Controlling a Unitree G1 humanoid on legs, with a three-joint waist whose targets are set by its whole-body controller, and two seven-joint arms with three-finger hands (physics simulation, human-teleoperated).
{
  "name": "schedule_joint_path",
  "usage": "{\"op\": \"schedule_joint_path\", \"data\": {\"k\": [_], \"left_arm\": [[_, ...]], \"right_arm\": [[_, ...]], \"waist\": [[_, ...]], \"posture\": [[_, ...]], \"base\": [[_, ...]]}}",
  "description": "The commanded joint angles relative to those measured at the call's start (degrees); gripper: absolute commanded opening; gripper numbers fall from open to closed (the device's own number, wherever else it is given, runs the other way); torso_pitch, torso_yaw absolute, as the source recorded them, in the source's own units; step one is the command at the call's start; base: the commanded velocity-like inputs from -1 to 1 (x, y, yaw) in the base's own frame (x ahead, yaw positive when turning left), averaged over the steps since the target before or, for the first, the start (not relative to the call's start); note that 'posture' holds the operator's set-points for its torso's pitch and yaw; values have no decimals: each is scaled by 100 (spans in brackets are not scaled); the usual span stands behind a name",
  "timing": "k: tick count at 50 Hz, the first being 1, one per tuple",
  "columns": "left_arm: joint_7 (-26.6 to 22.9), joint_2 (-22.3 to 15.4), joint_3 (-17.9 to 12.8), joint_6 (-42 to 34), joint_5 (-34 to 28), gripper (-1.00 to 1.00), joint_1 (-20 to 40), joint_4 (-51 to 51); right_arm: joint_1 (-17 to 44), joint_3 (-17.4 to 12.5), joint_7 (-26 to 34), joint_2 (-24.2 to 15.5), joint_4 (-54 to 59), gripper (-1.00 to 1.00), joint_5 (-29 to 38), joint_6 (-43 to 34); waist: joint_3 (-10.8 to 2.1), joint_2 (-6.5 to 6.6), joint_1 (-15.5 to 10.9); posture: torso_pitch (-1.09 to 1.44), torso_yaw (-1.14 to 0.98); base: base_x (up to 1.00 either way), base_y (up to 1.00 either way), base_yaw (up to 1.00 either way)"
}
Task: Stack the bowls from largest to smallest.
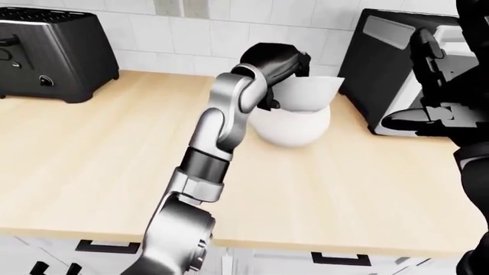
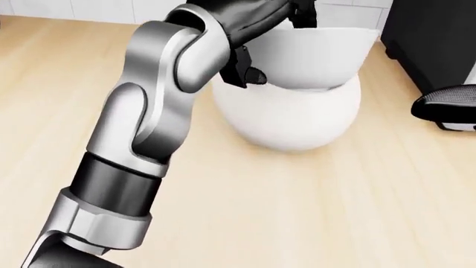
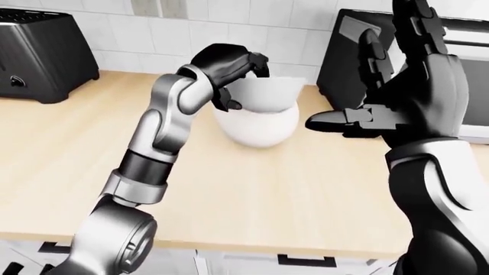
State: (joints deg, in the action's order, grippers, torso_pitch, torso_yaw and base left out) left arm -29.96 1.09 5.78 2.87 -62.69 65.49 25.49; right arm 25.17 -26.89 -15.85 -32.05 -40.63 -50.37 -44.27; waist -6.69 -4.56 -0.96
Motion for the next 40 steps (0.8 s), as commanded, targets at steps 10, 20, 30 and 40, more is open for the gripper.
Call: {"op": "schedule_joint_path", "data": {"k": [10, 20, 30, 40], "left_arm": [[169, -177, -165, -51, 83, 25, 259, -265], [158, -459, -242, -1, 270, 28, 150, -346], [-699, -650, -515, -609, 819, 30, -504, -2100], [-1374, -1415, -1147, -1838, 2062, 40, -1338, -4304]], "right_arm": [[185, -115, -56, -140, -96, 100, -51, 76], [269, -59, -115, -205, -85, 100, -76, 41], [261, -262, -140, -430, -114, 100, -288, -59], [-49, -1026, -205, -1151, -259, 100, -1031, -226]], "waist": [[-114, -22, -11], [-109, -3, -7], [-55, 16, -8], [0, 65, -10]], "posture": [[-22, 0], [-22, 0], [-22, 0], [-22, 0]], "base": [[0, 0, 0], [0, 0, 0], [0, 0, 0], [0, 0, 0]]}}
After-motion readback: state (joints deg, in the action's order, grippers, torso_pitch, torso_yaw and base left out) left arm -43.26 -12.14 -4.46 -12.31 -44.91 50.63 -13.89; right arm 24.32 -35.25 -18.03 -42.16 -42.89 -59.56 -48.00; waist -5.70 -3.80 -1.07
